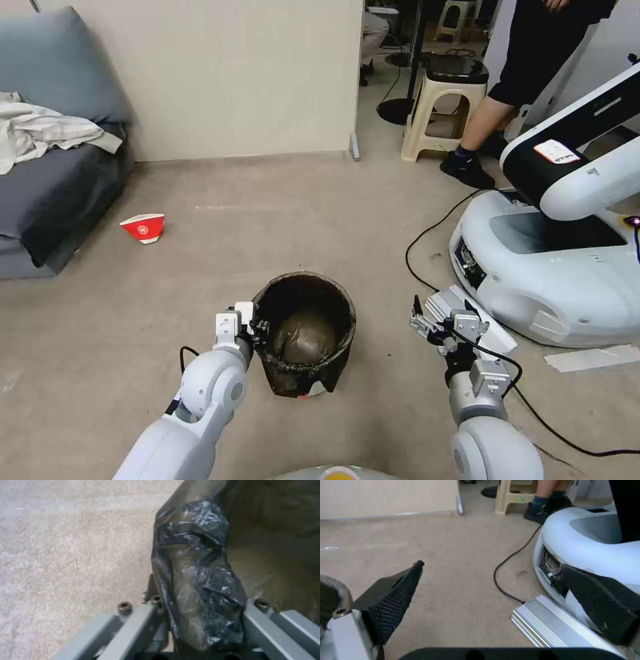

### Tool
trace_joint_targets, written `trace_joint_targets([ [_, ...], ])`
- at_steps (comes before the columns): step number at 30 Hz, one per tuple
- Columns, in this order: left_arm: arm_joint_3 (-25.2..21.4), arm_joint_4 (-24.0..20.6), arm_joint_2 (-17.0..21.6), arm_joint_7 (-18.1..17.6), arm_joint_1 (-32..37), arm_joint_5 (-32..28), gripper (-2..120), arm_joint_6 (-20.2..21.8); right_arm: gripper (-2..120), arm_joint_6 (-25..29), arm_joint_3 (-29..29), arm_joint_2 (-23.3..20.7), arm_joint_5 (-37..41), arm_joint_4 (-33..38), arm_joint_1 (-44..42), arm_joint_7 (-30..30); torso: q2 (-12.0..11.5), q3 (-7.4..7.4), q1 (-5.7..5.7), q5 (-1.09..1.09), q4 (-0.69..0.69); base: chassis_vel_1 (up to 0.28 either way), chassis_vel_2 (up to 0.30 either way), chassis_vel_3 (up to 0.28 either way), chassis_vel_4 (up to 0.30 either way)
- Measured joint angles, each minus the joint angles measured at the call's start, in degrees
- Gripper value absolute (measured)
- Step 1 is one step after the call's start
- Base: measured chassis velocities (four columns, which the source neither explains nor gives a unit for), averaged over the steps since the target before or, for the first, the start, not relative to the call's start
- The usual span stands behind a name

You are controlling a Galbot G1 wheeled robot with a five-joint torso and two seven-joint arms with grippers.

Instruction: Pick up the trash can from the floor.

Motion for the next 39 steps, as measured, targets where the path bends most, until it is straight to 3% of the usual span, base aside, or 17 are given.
trace_joint_targets([
  [11, 0.19, 0.05, -0.42, -0.42, -0.34, -0.95, 5, -0.59, 100, 0.22, 0.25, -0.27, 0.12, 0.01, -0.19, 0.15, 0.00, 0.00, 0.00, 0.00, -0.01, 0.000, 0.000, 0.000, 0.000],
  [17, -0.79, -2.98, 0.48, 0.61, 0.74, -2.40, 2, -2.43, 100, 0.23, 0.42, -0.65, 0.29, 0.18, -0.20, 0.53, 0.00, 0.00, 0.00, -0.01, -0.02, 0.000, 0.000, 0.000, 0.000],
  [21, -2.87, -7.75, 2.12, 4.40, 2.71, -5.13, 1, -3.95, 100, 0.15, 0.57, -1.14, 0.34, 0.39, -0.19, 0.81, 0.00, 0.00, 0.00, -0.01, 0.00, 0.000, 0.000, 0.000, 0.000],
  [30, -7.01, -13.46, 3.93, 9.93, 7.24, -5.61, 1, -9.26, 100, -0.21, 0.87, -1.15, 0.35, 0.40, -0.22, 1.54, 0.00, 0.00, 0.00, 0.00, 0.00, 0.000, 0.000, 0.000, 0.000],
  [39, -13.09, -17.30, 3.61, 13.01, 11.99, -7.34, 1, -12.69, 100, -0.26, 0.74, -1.12, 0.34, 0.40, -0.11, 1.58, 0.00, 0.00, 0.00, 0.00, 0.00, 0.000, 0.000, 0.000, 0.000],
])
